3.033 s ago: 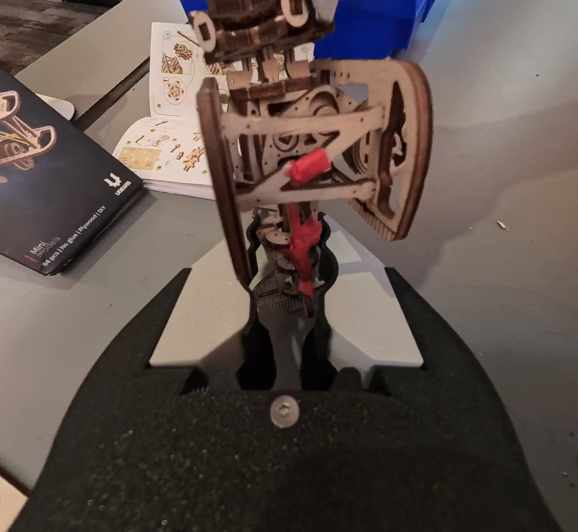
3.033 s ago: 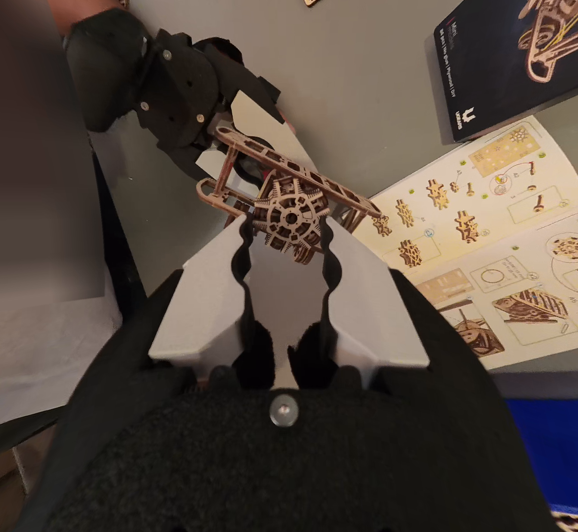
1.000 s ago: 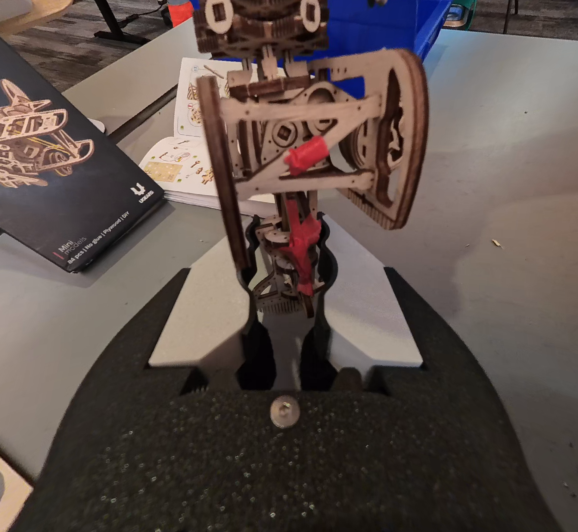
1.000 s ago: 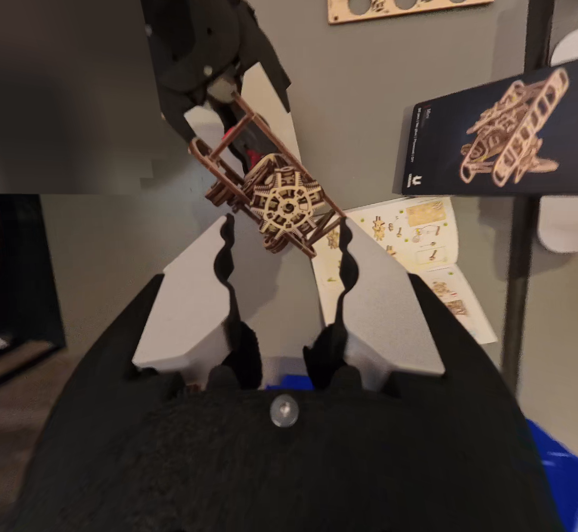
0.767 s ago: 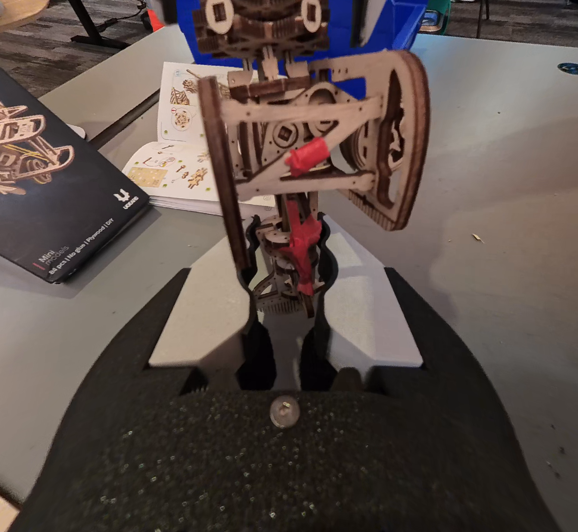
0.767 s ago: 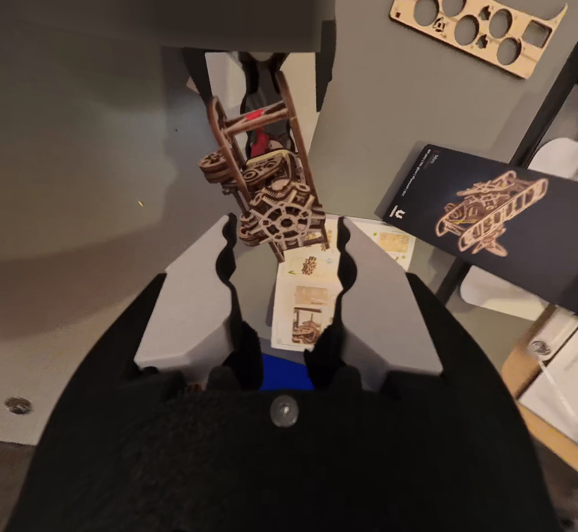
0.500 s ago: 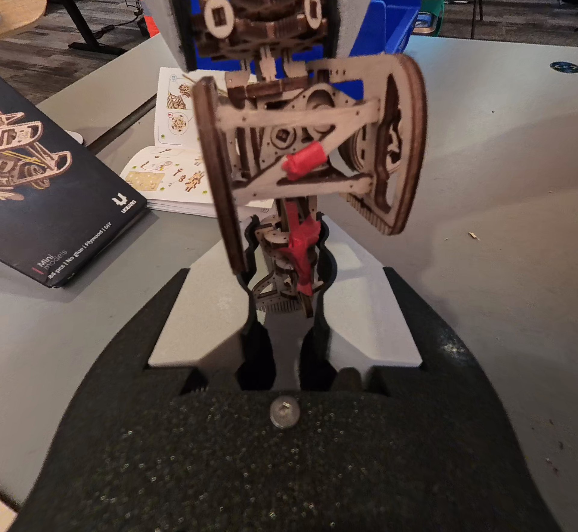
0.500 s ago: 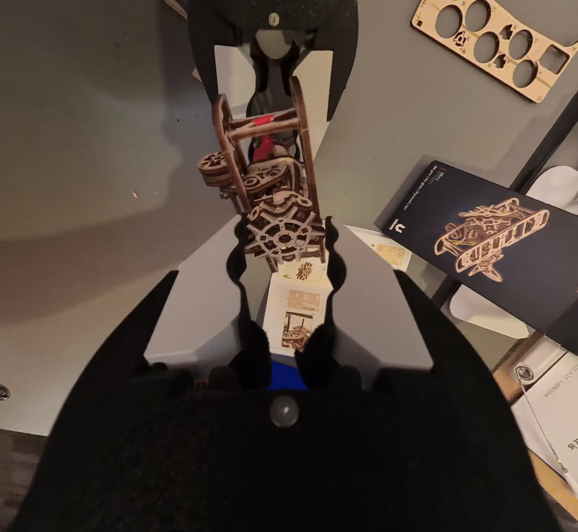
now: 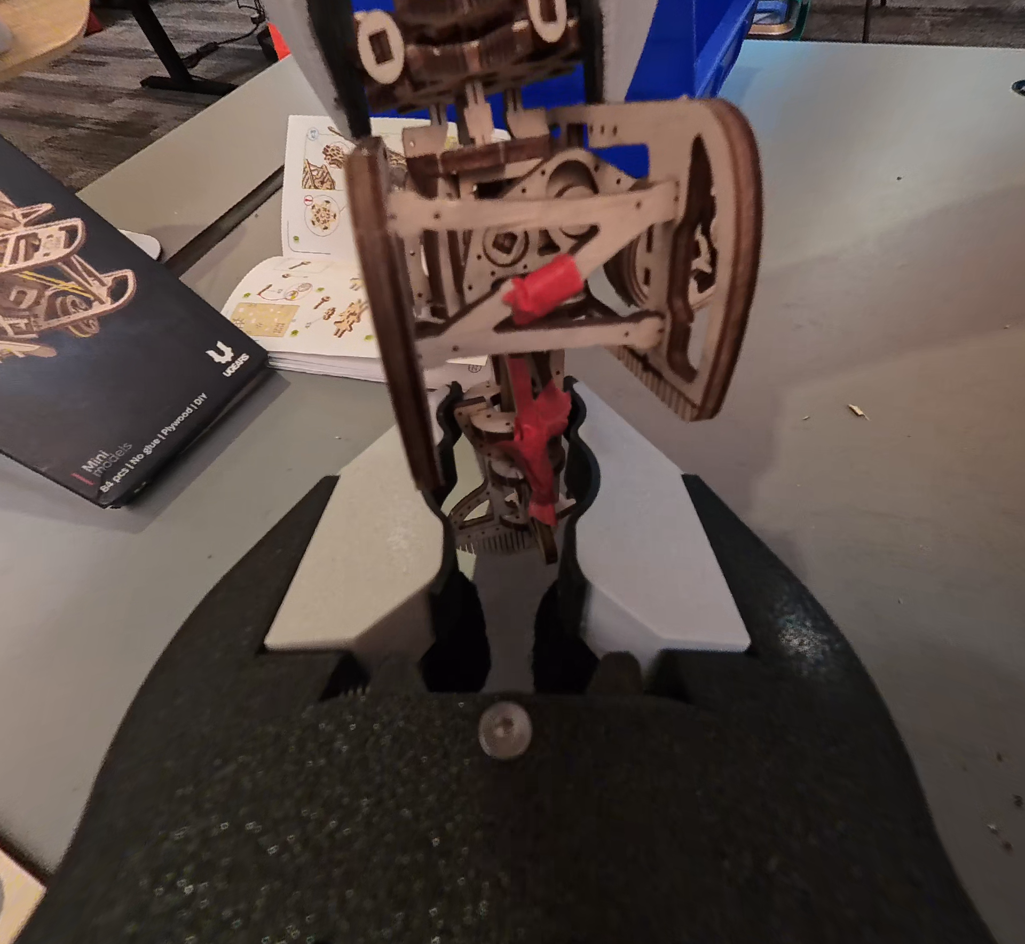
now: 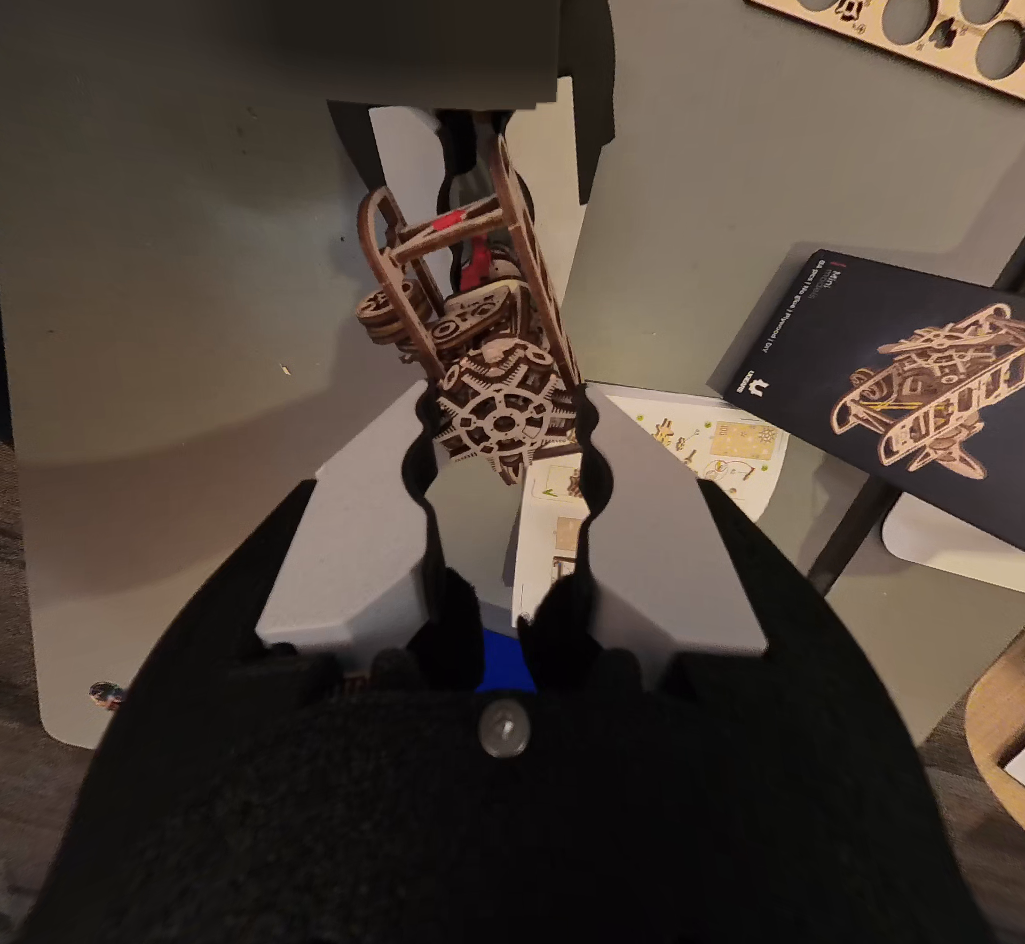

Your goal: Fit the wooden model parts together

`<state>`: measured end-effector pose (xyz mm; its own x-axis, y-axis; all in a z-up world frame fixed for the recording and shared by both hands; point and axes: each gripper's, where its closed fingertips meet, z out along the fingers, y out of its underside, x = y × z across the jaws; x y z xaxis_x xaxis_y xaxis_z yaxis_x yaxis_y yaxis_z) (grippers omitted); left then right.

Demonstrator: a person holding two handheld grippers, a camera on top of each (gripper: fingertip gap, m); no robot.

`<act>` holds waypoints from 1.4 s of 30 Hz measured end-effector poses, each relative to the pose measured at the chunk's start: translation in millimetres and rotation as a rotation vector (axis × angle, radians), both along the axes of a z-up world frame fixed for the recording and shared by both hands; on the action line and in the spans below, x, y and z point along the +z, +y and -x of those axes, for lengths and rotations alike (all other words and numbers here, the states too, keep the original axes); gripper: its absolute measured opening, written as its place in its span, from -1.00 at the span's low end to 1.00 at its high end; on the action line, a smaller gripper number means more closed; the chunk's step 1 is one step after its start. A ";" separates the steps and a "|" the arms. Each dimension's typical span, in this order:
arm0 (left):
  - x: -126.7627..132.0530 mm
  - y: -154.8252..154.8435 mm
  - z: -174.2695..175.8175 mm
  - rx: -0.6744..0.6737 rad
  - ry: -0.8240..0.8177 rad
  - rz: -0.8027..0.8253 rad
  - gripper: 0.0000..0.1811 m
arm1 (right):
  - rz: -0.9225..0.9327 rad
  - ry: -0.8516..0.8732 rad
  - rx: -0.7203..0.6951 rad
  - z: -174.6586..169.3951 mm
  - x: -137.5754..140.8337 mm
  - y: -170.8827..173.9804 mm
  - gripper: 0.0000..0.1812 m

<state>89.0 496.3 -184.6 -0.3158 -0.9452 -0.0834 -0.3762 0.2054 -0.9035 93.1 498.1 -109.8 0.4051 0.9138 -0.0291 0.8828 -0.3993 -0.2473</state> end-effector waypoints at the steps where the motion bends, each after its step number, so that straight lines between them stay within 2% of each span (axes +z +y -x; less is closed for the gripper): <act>1: 0.2 0.0 0.1 0.001 -0.002 -0.001 -0.63 | 0.009 0.003 -0.010 -0.1 0.1 0.0 -0.48; 11: -1.3 0.7 -0.7 0.002 0.012 0.008 -0.63 | 0.062 0.026 -0.067 -2.1 -1.1 0.7 -0.48; 18: -2.4 0.5 -0.9 -0.002 0.022 0.014 -0.63 | 0.014 0.012 -0.031 -0.3 -0.6 2.6 -0.48; 30: -5.7 3.0 -1.3 0.022 0.026 -0.038 -0.64 | 0.172 0.032 -0.224 -1.5 -4.2 -1.6 -0.47; 35: -4.6 3.9 -1.4 0.020 0.029 -0.008 -0.63 | 0.131 0.023 -0.201 -1.3 -2.4 2.1 -0.46; 38: -2.8 5.8 -1.5 0.023 0.028 0.027 -0.63 | 0.080 0.004 -0.171 -2.3 0.8 5.7 -0.37; 42: -0.9 6.7 -1.2 0.022 0.022 0.047 -0.63 | 0.015 -0.007 -0.147 -6.4 17.3 8.5 -0.31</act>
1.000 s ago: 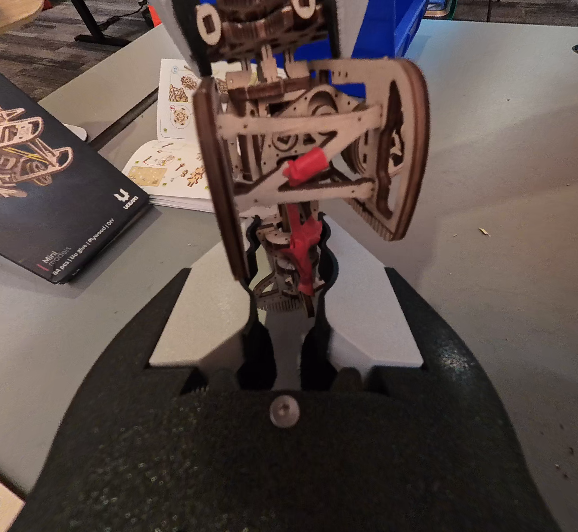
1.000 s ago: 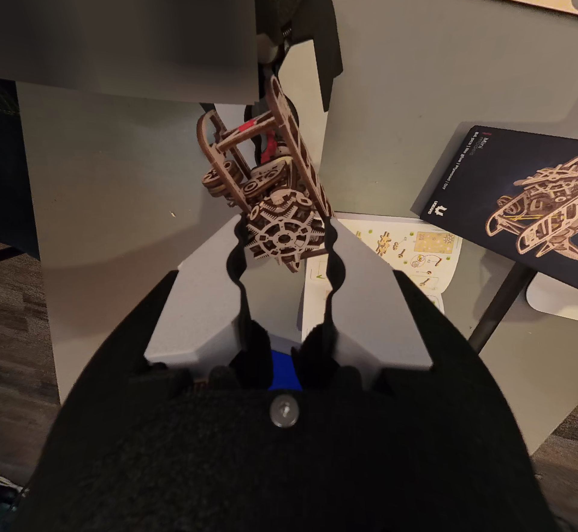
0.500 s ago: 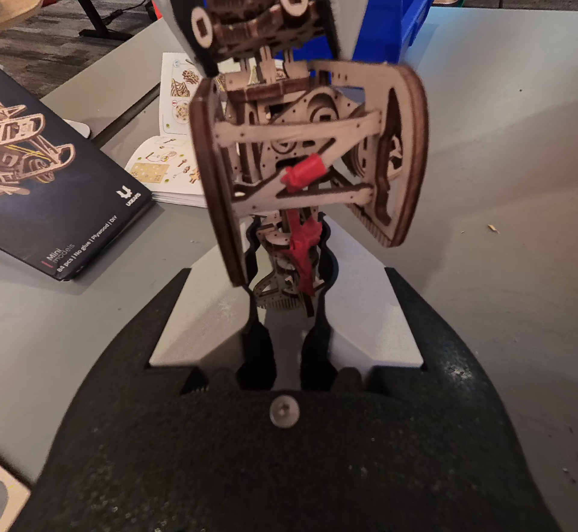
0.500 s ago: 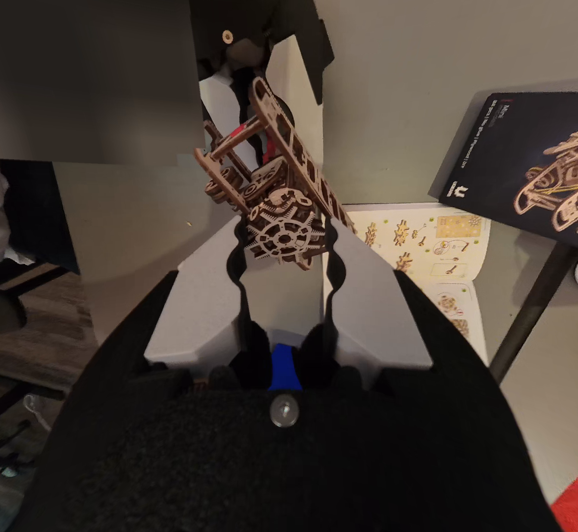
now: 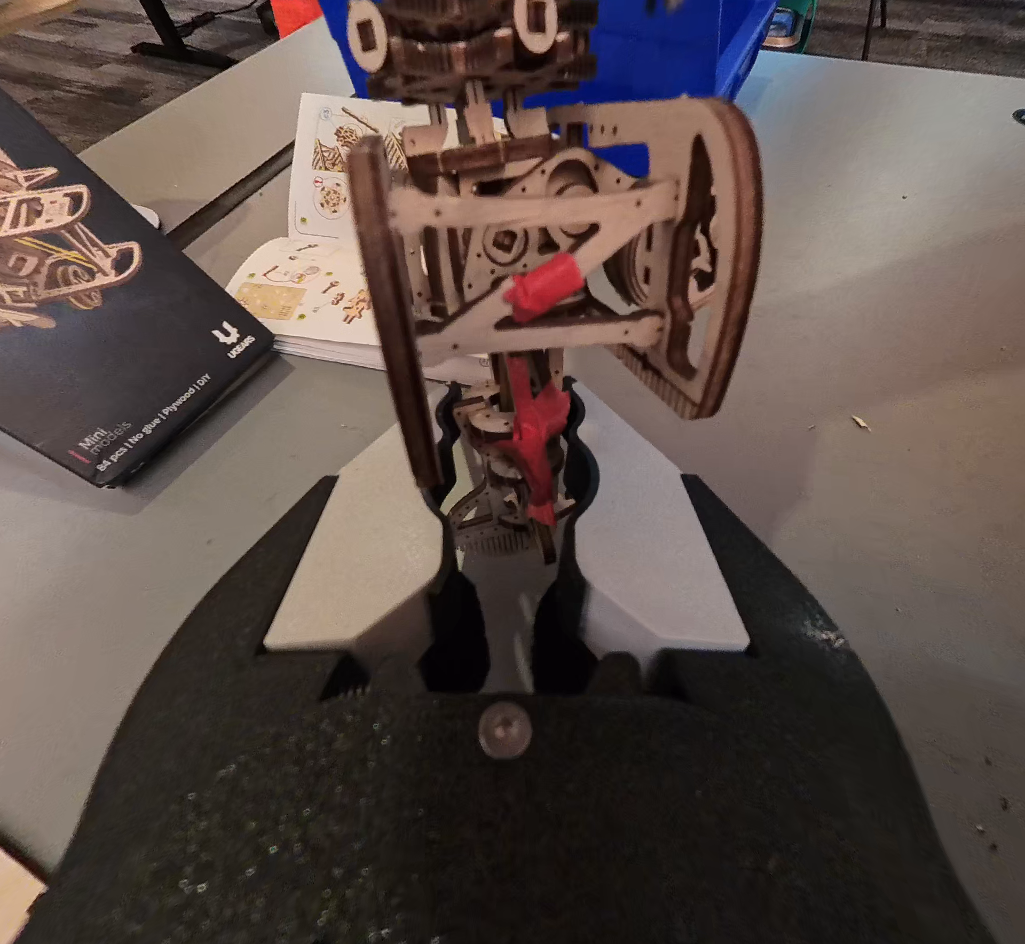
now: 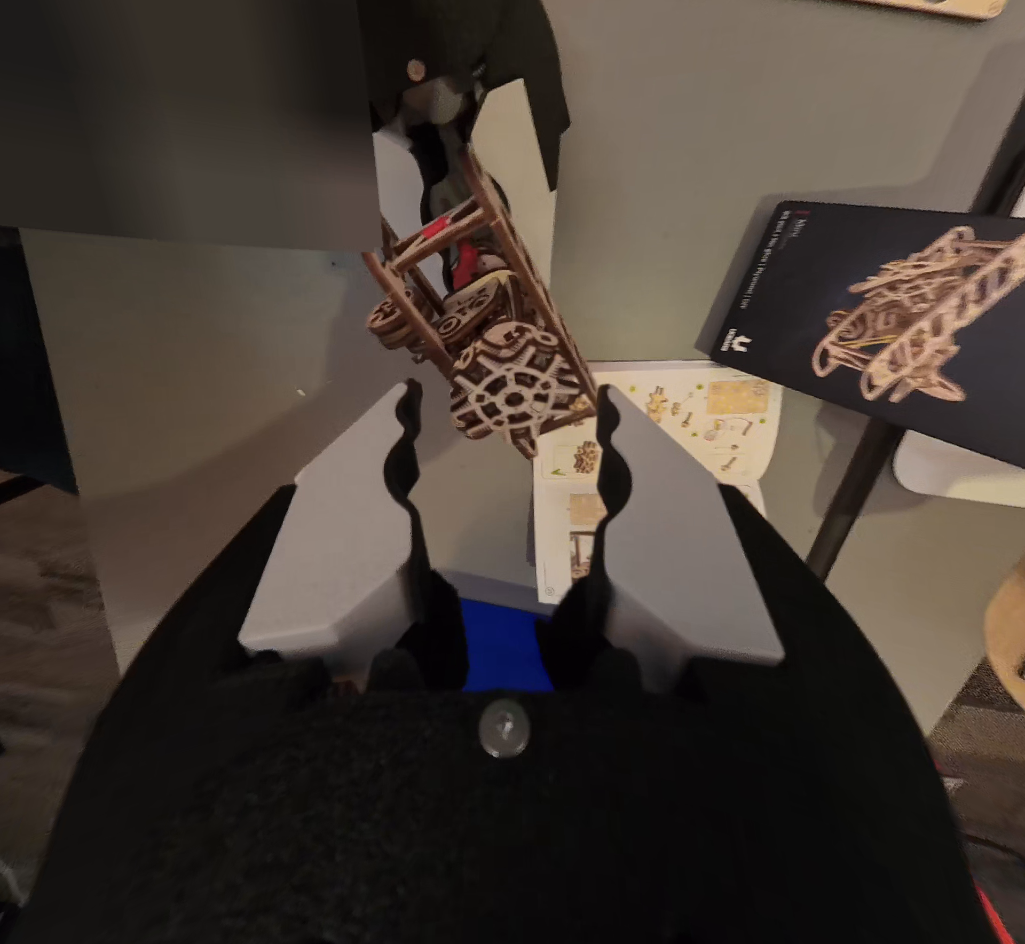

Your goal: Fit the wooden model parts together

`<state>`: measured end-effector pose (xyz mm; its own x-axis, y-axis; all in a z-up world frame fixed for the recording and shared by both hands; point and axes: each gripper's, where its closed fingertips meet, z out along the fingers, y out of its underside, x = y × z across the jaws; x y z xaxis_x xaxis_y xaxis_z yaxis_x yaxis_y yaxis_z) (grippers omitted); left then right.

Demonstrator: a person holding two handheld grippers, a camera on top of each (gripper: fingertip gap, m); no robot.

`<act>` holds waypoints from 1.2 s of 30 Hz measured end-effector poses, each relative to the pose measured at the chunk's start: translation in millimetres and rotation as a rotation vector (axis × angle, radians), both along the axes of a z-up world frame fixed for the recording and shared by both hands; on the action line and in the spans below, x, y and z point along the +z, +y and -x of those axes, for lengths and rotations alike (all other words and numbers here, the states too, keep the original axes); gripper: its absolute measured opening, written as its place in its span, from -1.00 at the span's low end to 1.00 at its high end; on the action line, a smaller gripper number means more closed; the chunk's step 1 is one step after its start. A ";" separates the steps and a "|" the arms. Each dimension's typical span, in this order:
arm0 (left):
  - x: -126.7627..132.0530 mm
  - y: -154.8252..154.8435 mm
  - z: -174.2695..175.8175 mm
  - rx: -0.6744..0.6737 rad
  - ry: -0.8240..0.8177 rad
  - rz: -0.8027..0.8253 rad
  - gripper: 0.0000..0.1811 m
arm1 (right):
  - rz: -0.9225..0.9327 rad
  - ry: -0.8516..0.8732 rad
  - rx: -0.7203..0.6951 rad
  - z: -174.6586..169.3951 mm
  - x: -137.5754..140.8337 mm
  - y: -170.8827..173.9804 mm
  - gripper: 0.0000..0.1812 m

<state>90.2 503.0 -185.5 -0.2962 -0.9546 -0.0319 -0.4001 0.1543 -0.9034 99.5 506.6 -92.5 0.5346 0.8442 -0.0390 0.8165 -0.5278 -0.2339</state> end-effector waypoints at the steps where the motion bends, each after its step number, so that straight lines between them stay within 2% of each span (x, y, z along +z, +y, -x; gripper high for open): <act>1: -0.2 -0.3 -0.1 0.000 -0.001 -0.004 -0.63 | -0.012 0.010 -0.017 -2.2 4.2 1.6 -0.31; 5: -0.3 -1.3 0.2 -0.001 -0.007 -0.027 -0.63 | 0.105 0.134 -0.155 -2.6 -0.9 -7.5 -0.25; 11: -0.7 -0.5 -0.3 0.006 -0.008 -0.036 -0.63 | 0.188 0.330 -0.405 7.5 -2.2 -5.0 -0.34; 15: -1.7 -1.6 -0.2 0.003 -0.007 -0.055 -0.63 | 0.205 0.327 -0.498 4.0 -8.2 -8.2 -0.39; 22: -1.5 -1.7 -0.1 0.004 -0.008 -0.055 -0.64 | 0.207 0.325 -0.550 1.3 -13.6 -9.4 -0.49; 29: -1.6 -2.4 0.0 0.002 -0.011 -0.064 -0.64 | 0.128 0.246 -0.494 0.6 -13.8 -8.1 -0.51; 33: -1.6 -2.8 0.2 -0.003 -0.009 -0.057 -0.63 | 0.037 0.143 -0.388 -1.0 -13.9 -7.0 -0.51; 36: -2.0 -3.0 0.1 0.000 -0.010 -0.068 -0.63 | 0.076 0.154 -0.423 0.1 -15.3 -8.7 -0.51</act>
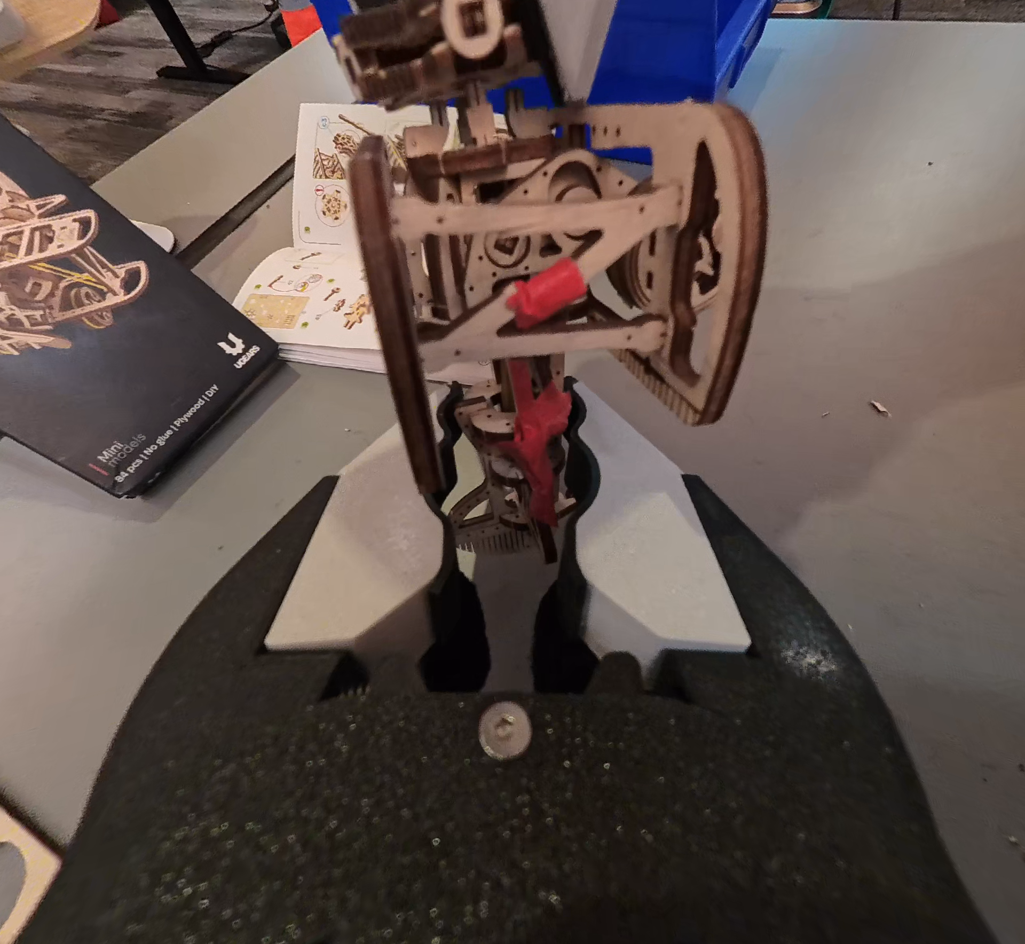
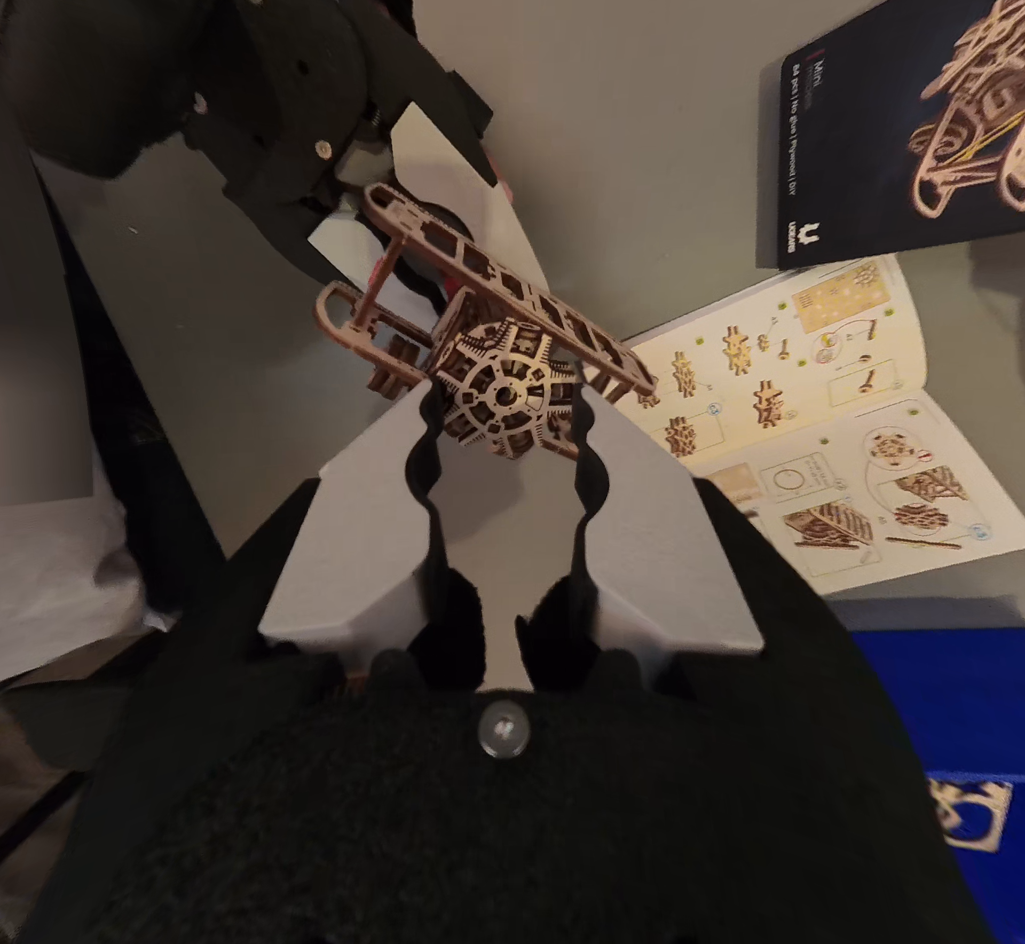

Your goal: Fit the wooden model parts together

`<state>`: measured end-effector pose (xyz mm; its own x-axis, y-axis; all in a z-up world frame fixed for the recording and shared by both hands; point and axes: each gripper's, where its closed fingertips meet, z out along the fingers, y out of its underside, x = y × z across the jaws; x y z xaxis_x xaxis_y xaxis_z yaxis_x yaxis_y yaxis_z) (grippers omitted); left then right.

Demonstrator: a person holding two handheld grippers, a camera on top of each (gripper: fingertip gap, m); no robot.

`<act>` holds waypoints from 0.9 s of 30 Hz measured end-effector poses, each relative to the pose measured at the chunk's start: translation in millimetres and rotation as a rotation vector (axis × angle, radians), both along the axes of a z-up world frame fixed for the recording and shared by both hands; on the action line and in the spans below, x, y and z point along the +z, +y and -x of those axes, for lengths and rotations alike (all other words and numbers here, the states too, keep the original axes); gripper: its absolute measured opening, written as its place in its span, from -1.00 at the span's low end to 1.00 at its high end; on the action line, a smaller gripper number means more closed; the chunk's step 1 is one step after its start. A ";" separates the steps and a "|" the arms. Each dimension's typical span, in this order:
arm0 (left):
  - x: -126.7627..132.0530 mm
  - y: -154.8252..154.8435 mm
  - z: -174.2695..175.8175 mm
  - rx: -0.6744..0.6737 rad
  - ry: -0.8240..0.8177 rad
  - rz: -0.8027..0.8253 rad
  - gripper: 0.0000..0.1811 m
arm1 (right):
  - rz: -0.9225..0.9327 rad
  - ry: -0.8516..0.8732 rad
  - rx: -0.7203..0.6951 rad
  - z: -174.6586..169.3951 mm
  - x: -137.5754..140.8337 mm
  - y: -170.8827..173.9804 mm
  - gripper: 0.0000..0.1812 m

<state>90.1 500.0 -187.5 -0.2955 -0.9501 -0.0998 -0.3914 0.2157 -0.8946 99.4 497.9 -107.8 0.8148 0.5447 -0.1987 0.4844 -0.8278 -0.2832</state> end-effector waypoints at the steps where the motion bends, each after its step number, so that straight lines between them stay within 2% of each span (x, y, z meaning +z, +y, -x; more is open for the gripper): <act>1: 0.4 0.2 0.1 0.003 -0.004 -0.004 -0.63 | 0.001 0.019 -0.016 1.5 0.6 0.6 -0.51; 4: 0.3 0.1 0.1 0.000 -0.001 0.002 -0.63 | -0.005 0.025 -0.016 2.3 1.0 0.9 -0.51; 13: 1.6 -5.2 2.2 -0.050 0.010 0.054 -0.63 | -0.127 -0.010 0.174 4.5 3.7 0.9 -0.51; 27: -0.9 -5.7 1.8 -0.044 0.016 0.025 -0.63 | -0.020 -0.074 0.257 1.2 -0.8 -4.1 -0.51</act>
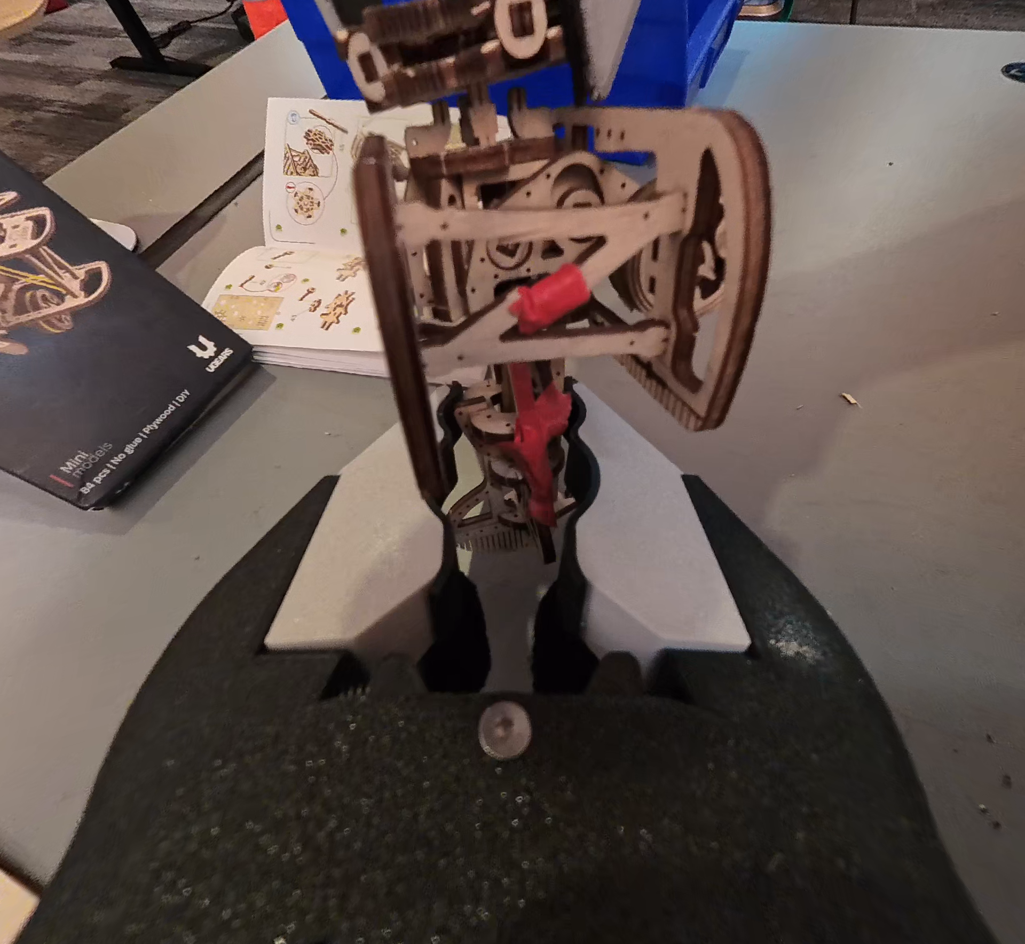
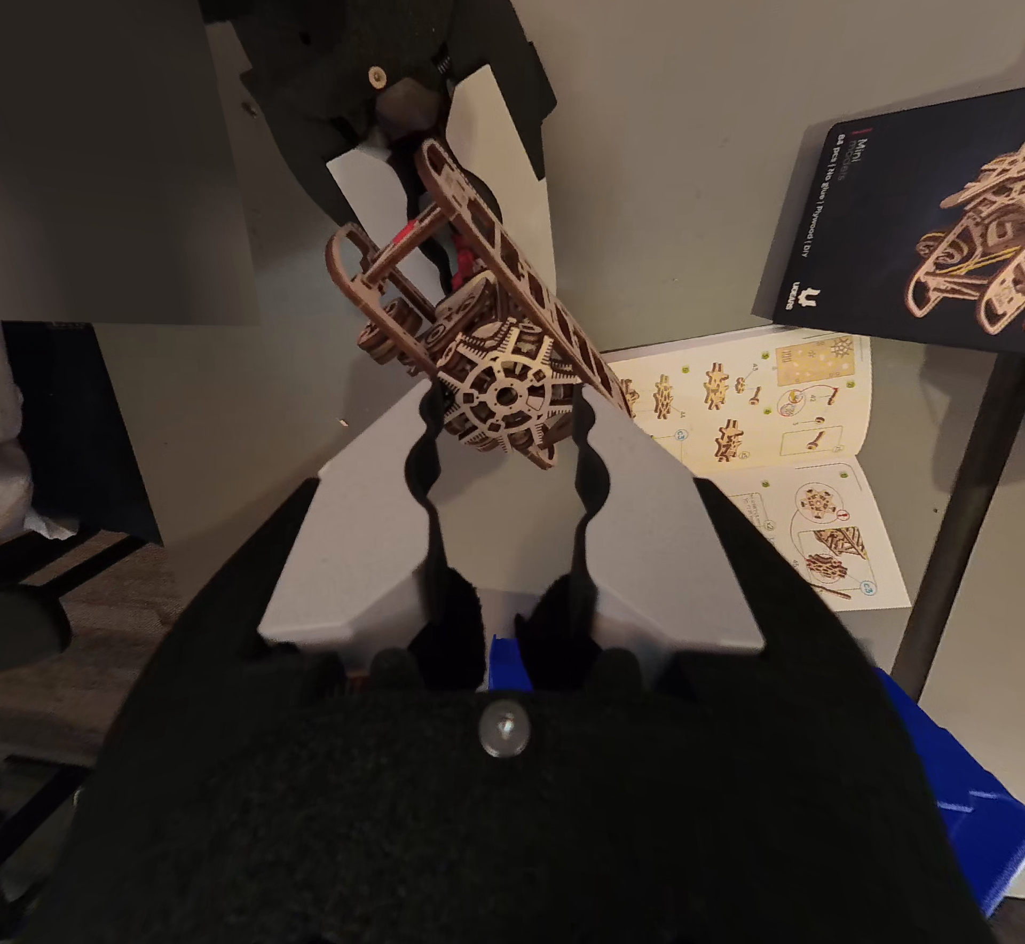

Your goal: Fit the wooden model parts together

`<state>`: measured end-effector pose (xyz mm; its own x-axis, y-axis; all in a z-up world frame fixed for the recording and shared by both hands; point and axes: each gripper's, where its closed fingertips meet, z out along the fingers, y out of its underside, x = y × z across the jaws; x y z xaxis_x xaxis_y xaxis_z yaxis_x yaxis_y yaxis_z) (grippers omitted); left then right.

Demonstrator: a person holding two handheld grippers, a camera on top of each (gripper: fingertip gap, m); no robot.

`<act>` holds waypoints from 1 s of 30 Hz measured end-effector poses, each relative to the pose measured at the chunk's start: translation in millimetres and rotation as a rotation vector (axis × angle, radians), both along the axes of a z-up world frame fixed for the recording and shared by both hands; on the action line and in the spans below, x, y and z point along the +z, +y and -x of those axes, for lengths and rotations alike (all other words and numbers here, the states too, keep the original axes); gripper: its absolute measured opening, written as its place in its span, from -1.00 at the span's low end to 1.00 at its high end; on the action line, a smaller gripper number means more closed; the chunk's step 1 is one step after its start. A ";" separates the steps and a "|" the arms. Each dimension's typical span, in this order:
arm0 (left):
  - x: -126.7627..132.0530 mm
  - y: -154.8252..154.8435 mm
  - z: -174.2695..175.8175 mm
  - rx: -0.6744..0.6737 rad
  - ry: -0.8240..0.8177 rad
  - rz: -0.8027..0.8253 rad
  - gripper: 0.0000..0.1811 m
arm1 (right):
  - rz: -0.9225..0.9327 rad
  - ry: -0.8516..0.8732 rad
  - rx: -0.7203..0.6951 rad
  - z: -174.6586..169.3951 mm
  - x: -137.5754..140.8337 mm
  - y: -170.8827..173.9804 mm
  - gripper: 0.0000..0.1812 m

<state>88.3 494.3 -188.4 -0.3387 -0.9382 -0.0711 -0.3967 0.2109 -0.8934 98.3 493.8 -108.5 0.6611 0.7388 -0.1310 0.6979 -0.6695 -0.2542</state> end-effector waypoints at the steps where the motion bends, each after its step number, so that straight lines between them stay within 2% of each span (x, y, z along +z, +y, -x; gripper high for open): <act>1: 0.0 0.5 -0.1 0.003 0.000 -0.001 -0.64 | -0.001 0.002 -0.002 0.4 -0.1 0.6 -0.50; 12: 3.4 3.4 -0.7 0.016 -0.014 0.025 -0.63 | -0.046 0.011 -0.017 3.5 10.4 3.5 -0.38; 16: 3.3 3.5 -0.8 0.017 -0.013 0.025 -0.63 | -0.102 0.018 -0.038 -1.9 26.0 5.4 -0.34; 18: 3.2 3.5 -0.8 0.017 -0.013 0.024 -0.63 | -0.162 0.080 -0.080 -1.5 37.2 9.6 -0.44; 22: 2.5 3.2 -0.8 0.015 -0.010 0.021 -0.63 | -0.274 0.237 -0.153 7.6 39.4 9.9 -0.99; 27: 1.1 2.4 -1.1 0.011 0.001 0.021 -0.63 | -0.373 0.214 -0.135 11.3 27.8 7.9 -1.00; 30: 0.6 2.4 -1.0 0.011 0.003 0.019 -0.64 | -0.363 0.187 -0.132 9.6 22.0 9.1 -1.00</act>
<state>89.3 496.7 -187.8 -0.3289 -0.9429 -0.0520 -0.4013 0.1895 -0.8961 88.7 502.9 -86.5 0.7428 0.6695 -0.0047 0.5315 -0.5940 -0.6039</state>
